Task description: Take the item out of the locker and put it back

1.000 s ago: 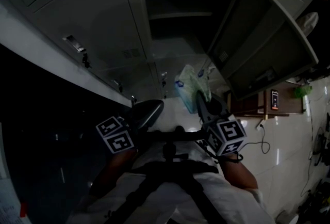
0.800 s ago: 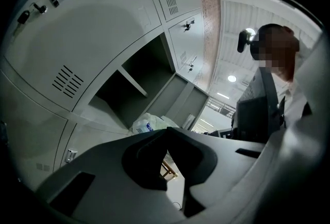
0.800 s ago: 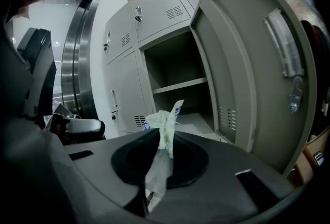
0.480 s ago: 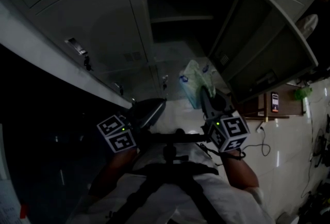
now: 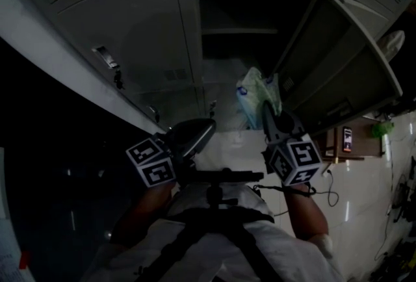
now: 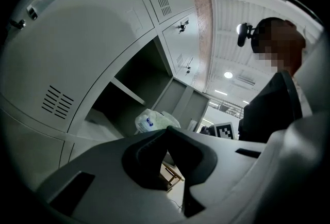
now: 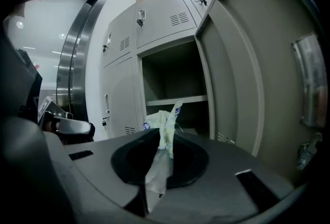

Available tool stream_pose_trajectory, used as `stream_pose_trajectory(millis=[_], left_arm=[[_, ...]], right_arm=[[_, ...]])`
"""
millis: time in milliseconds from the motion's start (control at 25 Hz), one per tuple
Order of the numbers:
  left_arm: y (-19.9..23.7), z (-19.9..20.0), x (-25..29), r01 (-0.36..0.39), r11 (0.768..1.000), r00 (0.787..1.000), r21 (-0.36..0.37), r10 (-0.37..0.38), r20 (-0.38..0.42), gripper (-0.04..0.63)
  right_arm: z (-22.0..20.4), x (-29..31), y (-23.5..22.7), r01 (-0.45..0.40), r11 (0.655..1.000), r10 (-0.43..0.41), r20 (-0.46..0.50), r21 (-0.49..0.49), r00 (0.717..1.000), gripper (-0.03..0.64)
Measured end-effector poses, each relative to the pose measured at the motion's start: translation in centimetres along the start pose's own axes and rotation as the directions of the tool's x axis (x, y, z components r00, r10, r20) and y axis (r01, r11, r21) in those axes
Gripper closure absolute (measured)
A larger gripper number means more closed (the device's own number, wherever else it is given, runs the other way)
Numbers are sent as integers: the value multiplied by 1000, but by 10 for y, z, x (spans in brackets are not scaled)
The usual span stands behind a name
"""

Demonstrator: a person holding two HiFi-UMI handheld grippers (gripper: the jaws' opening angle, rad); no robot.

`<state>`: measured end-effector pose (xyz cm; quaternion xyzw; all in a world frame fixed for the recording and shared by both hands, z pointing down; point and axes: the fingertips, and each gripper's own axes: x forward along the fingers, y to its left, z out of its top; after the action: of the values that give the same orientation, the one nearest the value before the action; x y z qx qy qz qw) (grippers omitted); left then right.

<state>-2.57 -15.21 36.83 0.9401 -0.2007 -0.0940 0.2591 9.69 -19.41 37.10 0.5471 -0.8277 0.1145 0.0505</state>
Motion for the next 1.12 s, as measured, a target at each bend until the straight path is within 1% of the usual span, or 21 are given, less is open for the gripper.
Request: stream_pose_trajectory(millis=[160, 400, 800, 1120], left_arm=[[5, 9, 4, -16, 999, 1000, 42, 15, 6, 592], [9, 16, 10, -22, 998, 1000, 61, 22, -1, 592], [7, 43, 25, 16, 994, 1000, 110, -16, -4, 592], [8, 66, 37, 25, 988, 1000, 155, -26, 5, 592]], right_arm=[[9, 7, -2, -11, 1000, 11, 9, -27, 1000, 597], [24, 19, -9, -1, 998, 3, 24, -59, 1000, 595], [71, 48, -17, -1, 994, 8, 67, -105, 998, 597], [106, 74, -21, 11, 988, 5, 101, -154, 995, 597]])
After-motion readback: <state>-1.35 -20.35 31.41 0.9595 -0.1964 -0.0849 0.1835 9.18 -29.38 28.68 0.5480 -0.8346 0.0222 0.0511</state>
